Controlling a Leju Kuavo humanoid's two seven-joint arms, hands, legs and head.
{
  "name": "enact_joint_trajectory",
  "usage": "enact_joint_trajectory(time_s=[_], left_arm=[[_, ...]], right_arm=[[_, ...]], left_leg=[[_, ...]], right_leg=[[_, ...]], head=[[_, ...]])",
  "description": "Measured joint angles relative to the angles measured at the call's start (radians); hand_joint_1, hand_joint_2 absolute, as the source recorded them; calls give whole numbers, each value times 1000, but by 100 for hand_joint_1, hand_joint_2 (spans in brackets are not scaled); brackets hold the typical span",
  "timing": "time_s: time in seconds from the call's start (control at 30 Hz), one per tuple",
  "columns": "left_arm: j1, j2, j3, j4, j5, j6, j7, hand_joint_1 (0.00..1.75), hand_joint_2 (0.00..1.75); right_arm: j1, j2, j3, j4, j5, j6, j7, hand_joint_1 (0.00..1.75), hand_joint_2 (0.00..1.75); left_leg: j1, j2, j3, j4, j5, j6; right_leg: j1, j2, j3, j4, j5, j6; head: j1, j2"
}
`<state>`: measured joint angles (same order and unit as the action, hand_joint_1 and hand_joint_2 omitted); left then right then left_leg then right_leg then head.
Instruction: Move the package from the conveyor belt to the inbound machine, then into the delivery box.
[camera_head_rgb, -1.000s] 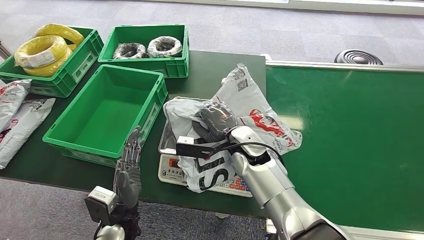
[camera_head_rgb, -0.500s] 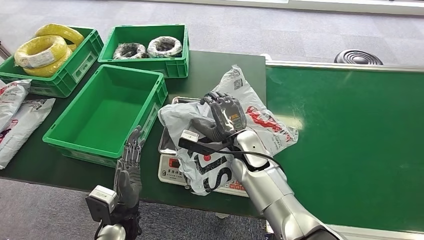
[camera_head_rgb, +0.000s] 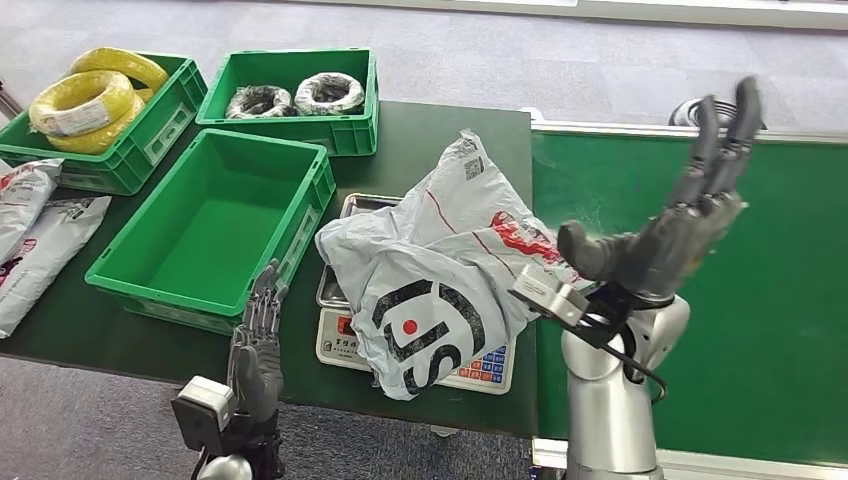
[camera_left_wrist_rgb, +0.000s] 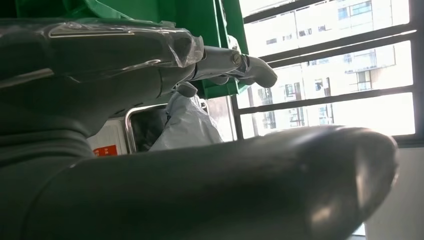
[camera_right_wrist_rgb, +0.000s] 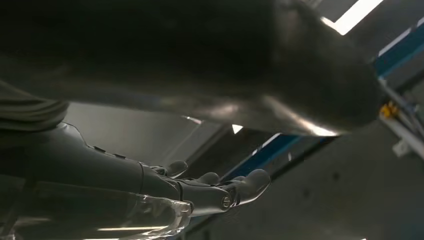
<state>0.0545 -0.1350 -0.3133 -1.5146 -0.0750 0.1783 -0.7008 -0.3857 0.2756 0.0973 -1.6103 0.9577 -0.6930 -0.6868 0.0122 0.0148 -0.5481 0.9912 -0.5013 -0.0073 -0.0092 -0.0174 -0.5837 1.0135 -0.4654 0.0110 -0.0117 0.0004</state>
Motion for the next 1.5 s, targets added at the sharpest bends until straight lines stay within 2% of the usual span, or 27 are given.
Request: enact_joint_trajectory(time_s=[0.1,0.23,0.37,0.47,0.7,0.87,1.0,1.2,1.5], left_arm=[[1,0,-1,3,0,1,0,0,0],[-3,0,-4,-5,-12,20,0,0,0],[-29,13,-27,-53,-73,65,0,0,0],[-63,19,-53,-82,-186,63,1,0,0],[-192,4,-128,-64,-453,31,90,0,0],[-328,-34,-202,37,-552,1,171,0,0],[-411,-67,-259,130,-587,-10,201,0,175],[-497,-108,-342,307,-681,24,236,0,175],[-539,-149,-412,551,-783,114,269,0,175]], right_arm=[[54,14,-14,-169,-28,1,-6,0,0],[105,20,-10,-304,-44,1,-5,0,0],[155,30,-3,-363,-70,2,-4,0,0],[187,46,-4,-371,-109,2,-6,0,0],[251,69,-11,-378,-207,2,-6,0,0],[259,72,-25,-370,-231,2,-6,0,0],[265,72,-41,-366,-234,2,-6,0,0],[288,72,-58,-366,-234,2,-6,0,0],[308,72,-68,-366,-231,2,-6,0,0]], left_leg=[[0,1,0,0,0,0],[0,1,1,0,0,0],[0,2,2,0,0,0],[0,1,2,0,0,0],[0,1,3,0,0,0],[0,0,3,0,0,0],[0,1,3,0,0,0],[0,0,3,0,0,0],[0,1,3,0,0,0]], right_leg=[[0,0,0,0,0,0],[0,0,1,0,0,0],[0,0,1,0,0,0],[0,0,2,0,0,0],[0,0,2,0,0,0],[0,0,3,0,0,0],[0,0,3,0,1,0],[0,0,3,0,1,0],[0,0,3,0,1,0]], head=[[0,0],[0,0],[0,0],[0,0],[0,0],[0,0],[0,0],[0,0],[0,0]])
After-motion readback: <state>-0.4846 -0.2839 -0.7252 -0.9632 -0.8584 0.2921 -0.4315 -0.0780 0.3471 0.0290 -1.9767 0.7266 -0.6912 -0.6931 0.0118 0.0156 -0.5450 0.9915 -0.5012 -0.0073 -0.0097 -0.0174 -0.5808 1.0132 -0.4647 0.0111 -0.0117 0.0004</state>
